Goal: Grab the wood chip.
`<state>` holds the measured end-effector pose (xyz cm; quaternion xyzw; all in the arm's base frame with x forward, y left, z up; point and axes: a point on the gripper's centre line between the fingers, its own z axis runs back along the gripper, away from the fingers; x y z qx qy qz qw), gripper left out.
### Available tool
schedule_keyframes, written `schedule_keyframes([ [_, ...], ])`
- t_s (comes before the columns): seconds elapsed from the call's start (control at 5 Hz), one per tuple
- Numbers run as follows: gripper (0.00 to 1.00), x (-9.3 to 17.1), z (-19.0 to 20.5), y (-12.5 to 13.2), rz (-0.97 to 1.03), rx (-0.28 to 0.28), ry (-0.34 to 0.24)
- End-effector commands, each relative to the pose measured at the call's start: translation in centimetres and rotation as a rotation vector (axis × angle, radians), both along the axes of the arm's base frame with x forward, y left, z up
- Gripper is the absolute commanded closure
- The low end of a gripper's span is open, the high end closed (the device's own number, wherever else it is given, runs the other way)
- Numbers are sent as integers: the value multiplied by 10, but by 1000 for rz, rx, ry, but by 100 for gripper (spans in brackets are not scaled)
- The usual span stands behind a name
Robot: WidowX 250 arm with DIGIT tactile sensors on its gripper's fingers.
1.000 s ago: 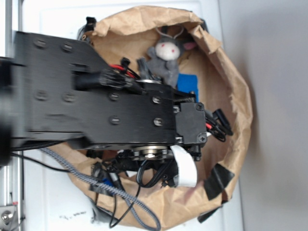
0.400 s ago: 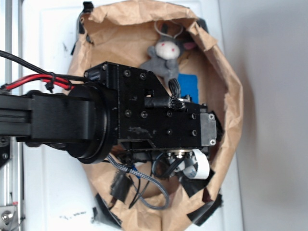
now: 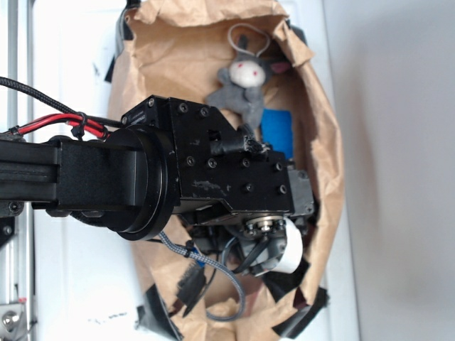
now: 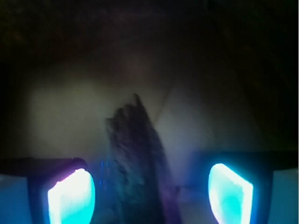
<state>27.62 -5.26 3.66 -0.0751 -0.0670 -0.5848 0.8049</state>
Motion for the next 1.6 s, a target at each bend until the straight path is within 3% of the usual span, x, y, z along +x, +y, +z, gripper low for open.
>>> schedule_keyframes([
  [0.0,0,-6,-10,-16,-60,63,-46],
  [0.2,4,-5,-24,-11,-39,126,-37],
  [0.4,100,-4,-21,-12,-18,128,-39],
  [0.8,100,-2,20,7,105,72,-79],
  [1.2,100,-12,111,45,566,171,-151],
  [1.4,100,-14,138,58,801,258,-53],
])
